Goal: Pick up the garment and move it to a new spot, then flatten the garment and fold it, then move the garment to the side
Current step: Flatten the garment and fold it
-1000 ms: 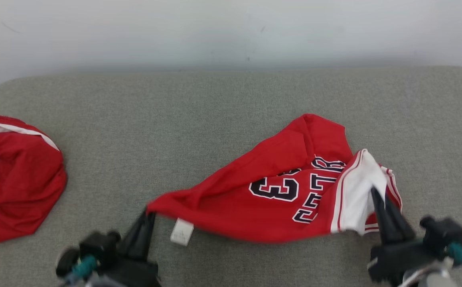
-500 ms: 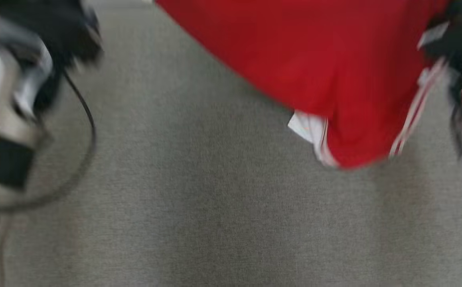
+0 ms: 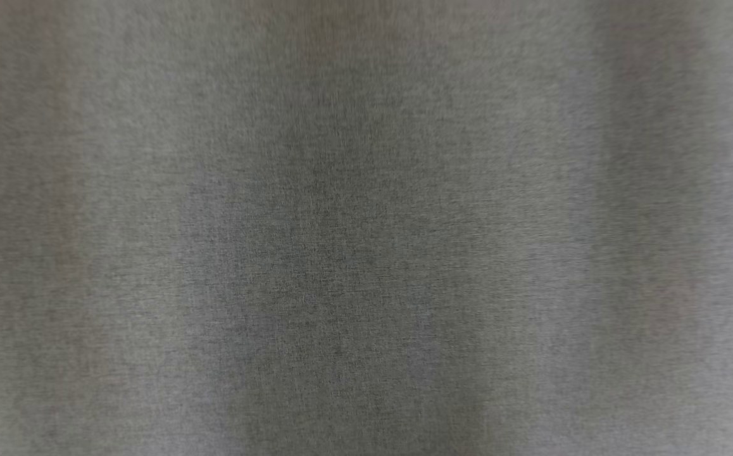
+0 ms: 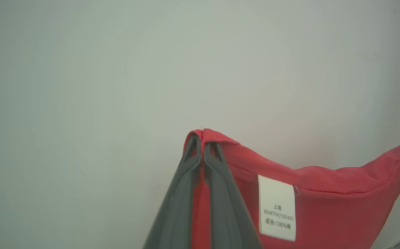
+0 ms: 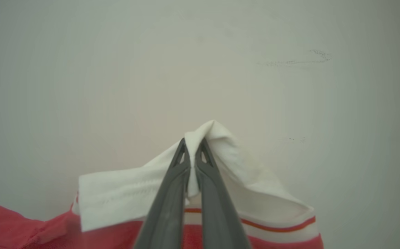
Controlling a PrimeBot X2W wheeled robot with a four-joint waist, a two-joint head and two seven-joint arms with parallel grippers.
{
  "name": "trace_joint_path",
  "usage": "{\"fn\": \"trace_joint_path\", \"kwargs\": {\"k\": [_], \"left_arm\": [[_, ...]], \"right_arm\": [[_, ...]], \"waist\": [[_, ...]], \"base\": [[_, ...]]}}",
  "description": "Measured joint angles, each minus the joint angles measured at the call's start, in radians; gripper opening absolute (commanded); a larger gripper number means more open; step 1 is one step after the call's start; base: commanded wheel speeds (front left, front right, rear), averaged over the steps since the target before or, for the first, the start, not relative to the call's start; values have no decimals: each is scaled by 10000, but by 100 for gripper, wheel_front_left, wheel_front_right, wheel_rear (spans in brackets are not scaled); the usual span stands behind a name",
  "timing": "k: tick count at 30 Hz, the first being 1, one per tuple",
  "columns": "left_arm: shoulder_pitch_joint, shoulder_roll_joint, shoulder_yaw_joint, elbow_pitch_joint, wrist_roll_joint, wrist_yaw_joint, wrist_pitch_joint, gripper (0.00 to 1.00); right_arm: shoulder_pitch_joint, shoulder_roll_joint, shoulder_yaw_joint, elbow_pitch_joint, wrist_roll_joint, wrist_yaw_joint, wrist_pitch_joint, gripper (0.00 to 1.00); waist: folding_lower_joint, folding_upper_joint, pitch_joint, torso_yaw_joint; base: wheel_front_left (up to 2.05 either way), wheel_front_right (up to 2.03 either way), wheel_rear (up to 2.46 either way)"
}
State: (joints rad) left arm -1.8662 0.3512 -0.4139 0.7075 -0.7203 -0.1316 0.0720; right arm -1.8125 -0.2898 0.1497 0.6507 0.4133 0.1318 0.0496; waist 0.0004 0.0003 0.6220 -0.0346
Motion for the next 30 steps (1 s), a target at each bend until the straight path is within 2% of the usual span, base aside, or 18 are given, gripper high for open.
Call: {"fn": "trace_joint_path", "kwargs": {"k": [6, 11, 17, 26, 30], "left_arm": [[-1742, -240, 42, 1223, 117, 36, -270, 0], [-2498, -399, -138, 1933, 242, 25, -535, 0], [-2568, -385, -504, 2516, 201, 21, -755, 0], [-2589, -307, -1055, 2667, -322, 4, -1127, 0], [-1590, -267, -1427, 2274, -924, 2, -1707, 0]], "right_arm": [[-1910, 100, -251, 1570, -704, 0, -169, 0], [-2754, 234, -430, 2738, -1001, 0, -575, 0], [-3067, 393, -50, 3624, -1108, 0, -970, 0], [-3309, 307, 405, 4464, -813, 0, -1398, 0], [-2680, 407, 1049, 4533, -322, 0, -1833, 0]], "waist": [[-1, 0, 596, 80], [-3, -1, 938, 100], [-3, -1, 1270, 2], [-2, -1, 1521, 17], [-5, -3, 1262, 76]], "base": [[0, 0, 0], [0, 0, 0], [0, 0, 0], [0, 0, 0], [0, 0, 0]]}}
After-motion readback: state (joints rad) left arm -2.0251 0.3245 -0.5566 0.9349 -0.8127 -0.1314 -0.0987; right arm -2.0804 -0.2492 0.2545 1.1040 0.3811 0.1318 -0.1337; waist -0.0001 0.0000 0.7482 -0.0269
